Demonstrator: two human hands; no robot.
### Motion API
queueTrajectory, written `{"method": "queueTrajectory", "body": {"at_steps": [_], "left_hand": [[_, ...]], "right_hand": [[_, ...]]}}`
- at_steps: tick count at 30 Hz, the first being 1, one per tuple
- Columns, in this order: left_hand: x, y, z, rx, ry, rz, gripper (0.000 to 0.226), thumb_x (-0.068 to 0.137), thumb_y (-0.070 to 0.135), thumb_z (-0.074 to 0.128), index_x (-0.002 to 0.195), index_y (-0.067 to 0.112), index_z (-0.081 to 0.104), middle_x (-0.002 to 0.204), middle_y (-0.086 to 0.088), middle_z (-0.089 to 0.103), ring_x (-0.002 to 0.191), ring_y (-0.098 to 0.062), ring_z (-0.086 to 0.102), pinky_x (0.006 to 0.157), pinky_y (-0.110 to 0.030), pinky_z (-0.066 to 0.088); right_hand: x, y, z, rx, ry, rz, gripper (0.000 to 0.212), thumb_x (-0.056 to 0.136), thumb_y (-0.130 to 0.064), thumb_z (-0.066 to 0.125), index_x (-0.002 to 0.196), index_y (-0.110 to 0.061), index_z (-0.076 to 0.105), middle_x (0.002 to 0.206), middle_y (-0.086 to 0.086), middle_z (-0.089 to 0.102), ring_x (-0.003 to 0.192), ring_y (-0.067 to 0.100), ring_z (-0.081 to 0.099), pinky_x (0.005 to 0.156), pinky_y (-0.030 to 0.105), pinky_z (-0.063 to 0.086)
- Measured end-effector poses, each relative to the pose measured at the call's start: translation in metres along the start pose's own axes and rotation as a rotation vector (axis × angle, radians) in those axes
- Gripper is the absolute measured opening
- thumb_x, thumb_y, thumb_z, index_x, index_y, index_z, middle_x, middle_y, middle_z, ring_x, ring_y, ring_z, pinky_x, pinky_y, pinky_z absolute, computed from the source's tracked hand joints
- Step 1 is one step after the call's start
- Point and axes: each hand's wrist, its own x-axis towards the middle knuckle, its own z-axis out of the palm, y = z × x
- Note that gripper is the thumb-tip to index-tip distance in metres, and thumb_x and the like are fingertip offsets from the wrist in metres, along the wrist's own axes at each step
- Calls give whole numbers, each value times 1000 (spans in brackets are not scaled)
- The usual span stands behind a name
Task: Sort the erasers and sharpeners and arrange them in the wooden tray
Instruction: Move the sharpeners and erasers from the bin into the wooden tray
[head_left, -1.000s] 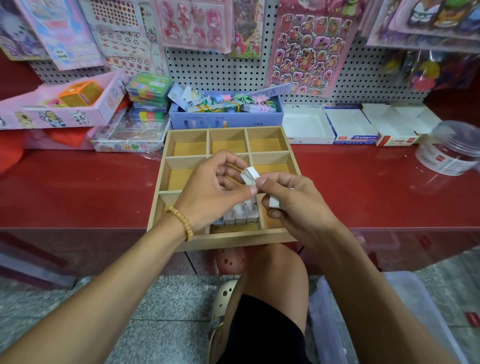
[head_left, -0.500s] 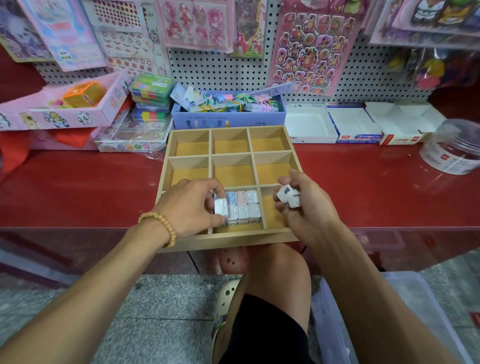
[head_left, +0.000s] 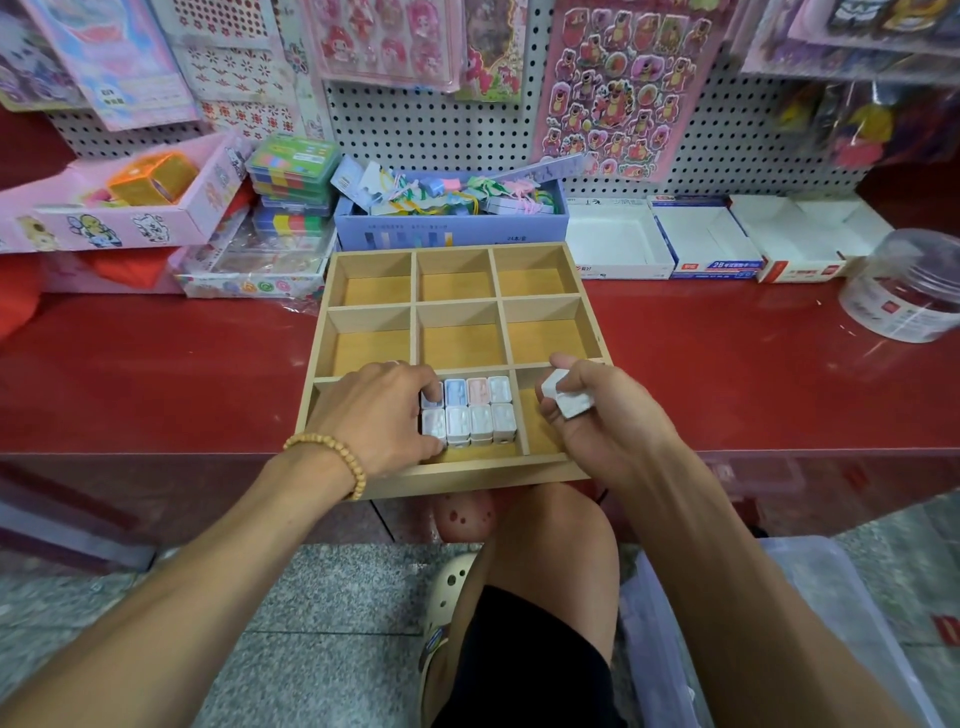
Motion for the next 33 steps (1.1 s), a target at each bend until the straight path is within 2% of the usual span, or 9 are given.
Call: {"method": "queueTrajectory", "body": {"at_steps": [7, 10, 13, 16, 21, 23, 26, 29, 33], "left_hand": [[1, -2, 4, -9, -4, -10, 39, 75, 45, 79, 108, 29, 65, 88, 11, 56, 89, -14, 59, 82, -36, 55], [1, -3, 2, -33, -4, 6, 40, 75, 48, 78, 107, 28, 64, 86, 13, 55, 86, -12, 58, 78, -31, 52], [-1, 0, -3, -188, 73, 39, 37, 75, 47, 77, 104, 30, 64, 83, 16, 54, 77, -7, 54, 70, -28, 48], [-1, 12, -8, -434, 129, 131, 40, 73, 34, 83, 109, 31, 65, 84, 13, 58, 70, -9, 58, 76, -35, 53], [4, 31, -9, -506, 75, 254, 39, 71, 28, 85, 106, 33, 69, 91, 10, 59, 67, -7, 59, 77, -31, 52], [6, 32, -8, -506, 72, 258, 33, 72, 28, 84, 101, 31, 69, 93, 8, 60, 68, -7, 60, 78, -30, 51], [5, 31, -9, -597, 93, 233, 30, 70, 24, 85, 95, 27, 69, 94, 7, 62, 74, -7, 62, 71, -19, 50], [4, 34, -9, -681, 125, 189, 28, 67, 16, 83, 90, 22, 68, 85, 6, 69, 76, -9, 64, 66, -29, 56], [8, 47, -7, -745, 128, 217, 28, 68, 9, 78, 91, 22, 68, 84, 8, 68, 72, -11, 65, 64, -33, 58]], "right_hand": [[-3, 4, 0, -192, -69, -47, 18, 95, 8, 54, 111, 1, 61, 97, 14, 63, 82, 17, 64, 61, 18, 56], [-4, 5, -1, -217, -56, -71, 11, 93, 5, 60, 103, 4, 64, 101, 17, 64, 82, 19, 67, 60, 17, 56], [-5, 5, -3, -294, -86, -103, 8, 91, 4, 65, 99, 3, 65, 103, 20, 64, 80, 21, 71, 61, 18, 56], [-6, 4, -1, -408, -146, -130, 15, 90, 1, 68, 105, 1, 65, 104, 19, 65, 75, 21, 73, 60, 19, 56], [-10, 3, 3, -557, -258, -191, 19, 92, -2, 66, 111, 2, 65, 85, 11, 69, 59, 12, 65, 49, 17, 49], [-11, 2, 4, -577, -277, -213, 13, 93, -5, 66, 105, -1, 67, 87, 12, 69, 61, 13, 64, 49, 18, 49], [-12, -2, 1, -516, -221, -229, 11, 98, -13, 60, 100, -4, 67, 88, 12, 71, 67, 16, 67, 50, 20, 49], [-11, -7, -10, -578, -104, -284, 17, 100, -22, 58, 95, -8, 67, 74, 5, 62, 52, 10, 53, 45, 23, 35], [-15, -8, -19, -739, -225, -315, 23, 99, -23, 60, 83, -8, 66, 59, -2, 53, 40, 7, 37, 42, 21, 26]]}}
